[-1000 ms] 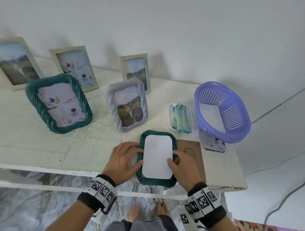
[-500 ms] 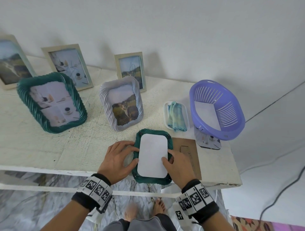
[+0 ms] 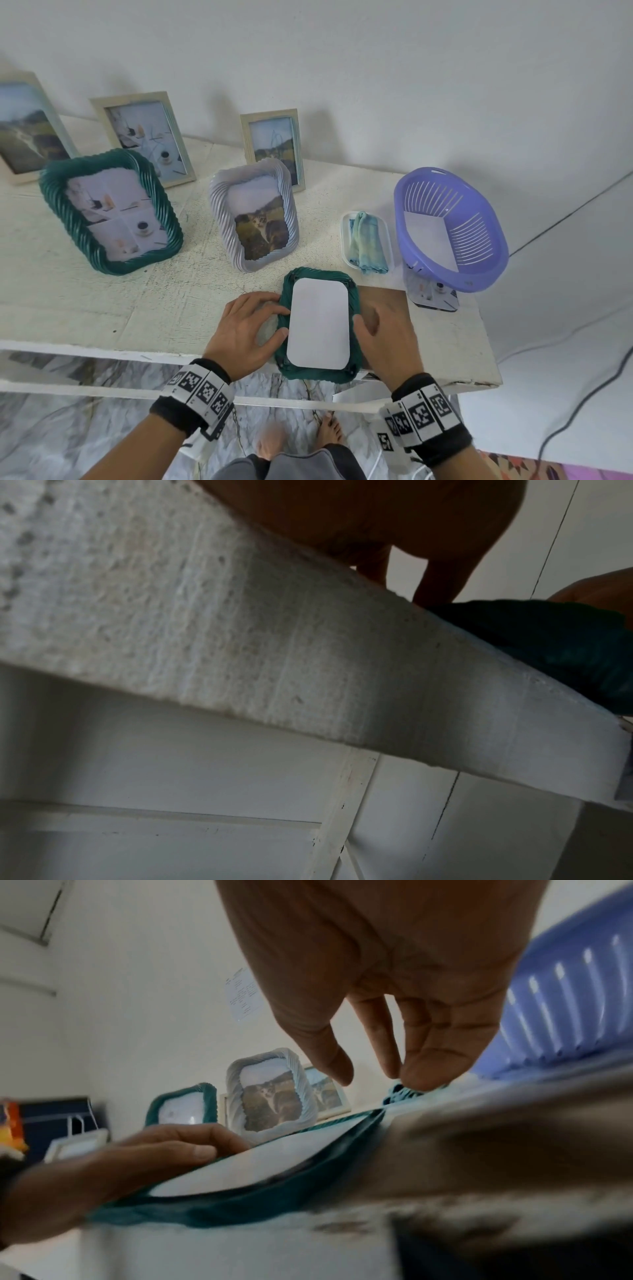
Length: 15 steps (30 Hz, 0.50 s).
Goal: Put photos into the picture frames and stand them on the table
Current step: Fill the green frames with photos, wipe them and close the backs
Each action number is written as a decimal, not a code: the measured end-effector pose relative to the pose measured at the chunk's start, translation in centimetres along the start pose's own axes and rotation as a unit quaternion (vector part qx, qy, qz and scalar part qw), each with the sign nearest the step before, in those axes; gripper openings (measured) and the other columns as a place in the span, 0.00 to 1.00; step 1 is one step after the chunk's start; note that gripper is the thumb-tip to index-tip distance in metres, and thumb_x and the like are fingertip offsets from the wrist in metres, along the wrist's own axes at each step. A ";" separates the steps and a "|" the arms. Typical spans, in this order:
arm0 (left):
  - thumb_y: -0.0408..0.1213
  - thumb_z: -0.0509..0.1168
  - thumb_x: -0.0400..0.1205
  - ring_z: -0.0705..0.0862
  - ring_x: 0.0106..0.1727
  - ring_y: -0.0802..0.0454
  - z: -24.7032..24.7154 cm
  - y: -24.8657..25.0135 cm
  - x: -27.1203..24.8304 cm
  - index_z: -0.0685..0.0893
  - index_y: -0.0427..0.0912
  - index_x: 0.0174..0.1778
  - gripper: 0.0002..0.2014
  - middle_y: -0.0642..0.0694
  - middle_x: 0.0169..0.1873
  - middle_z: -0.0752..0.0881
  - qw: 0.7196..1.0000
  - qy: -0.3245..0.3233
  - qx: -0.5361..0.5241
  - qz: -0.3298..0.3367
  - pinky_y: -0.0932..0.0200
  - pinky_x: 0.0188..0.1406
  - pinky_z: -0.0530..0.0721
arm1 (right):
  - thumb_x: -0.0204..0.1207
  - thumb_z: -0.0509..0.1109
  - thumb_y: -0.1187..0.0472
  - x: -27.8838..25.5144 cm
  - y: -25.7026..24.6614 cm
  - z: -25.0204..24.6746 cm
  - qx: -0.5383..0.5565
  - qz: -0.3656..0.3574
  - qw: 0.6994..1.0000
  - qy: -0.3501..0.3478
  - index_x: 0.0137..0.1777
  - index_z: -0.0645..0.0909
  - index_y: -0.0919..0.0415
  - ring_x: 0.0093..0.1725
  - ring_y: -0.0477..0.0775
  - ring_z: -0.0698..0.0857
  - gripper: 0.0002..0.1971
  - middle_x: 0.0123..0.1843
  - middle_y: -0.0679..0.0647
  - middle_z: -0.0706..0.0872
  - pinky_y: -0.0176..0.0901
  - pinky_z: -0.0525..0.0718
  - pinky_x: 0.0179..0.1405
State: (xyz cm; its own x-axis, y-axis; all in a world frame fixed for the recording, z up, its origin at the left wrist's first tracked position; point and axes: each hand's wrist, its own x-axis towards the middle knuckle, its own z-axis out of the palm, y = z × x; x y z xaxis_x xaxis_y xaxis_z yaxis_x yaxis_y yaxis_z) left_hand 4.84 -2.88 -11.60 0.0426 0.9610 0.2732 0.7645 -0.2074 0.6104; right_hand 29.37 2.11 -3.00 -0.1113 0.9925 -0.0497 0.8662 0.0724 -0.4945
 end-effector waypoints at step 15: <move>0.56 0.62 0.79 0.75 0.68 0.57 0.0 0.2 0.0 0.84 0.55 0.62 0.18 0.58 0.65 0.80 1.000 -0.001 -0.001 -0.003 0.52 0.67 0.70 | 0.71 0.67 0.39 -0.1 3.7 -2.0 -0.108 0.150 0.980 -0.075 0.64 0.73 0.61 0.59 0.60 0.71 0.30 0.55 0.55 0.66 0.47 0.72 0.47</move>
State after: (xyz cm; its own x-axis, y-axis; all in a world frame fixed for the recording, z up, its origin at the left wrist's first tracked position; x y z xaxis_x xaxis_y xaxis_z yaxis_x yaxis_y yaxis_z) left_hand 4.97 -2.93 -11.50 0.0397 0.9629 0.2671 0.7637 -0.2016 0.6133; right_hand 33.54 2.51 -3.11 0.1079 0.9479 -0.2997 0.9517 -0.1856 -0.2446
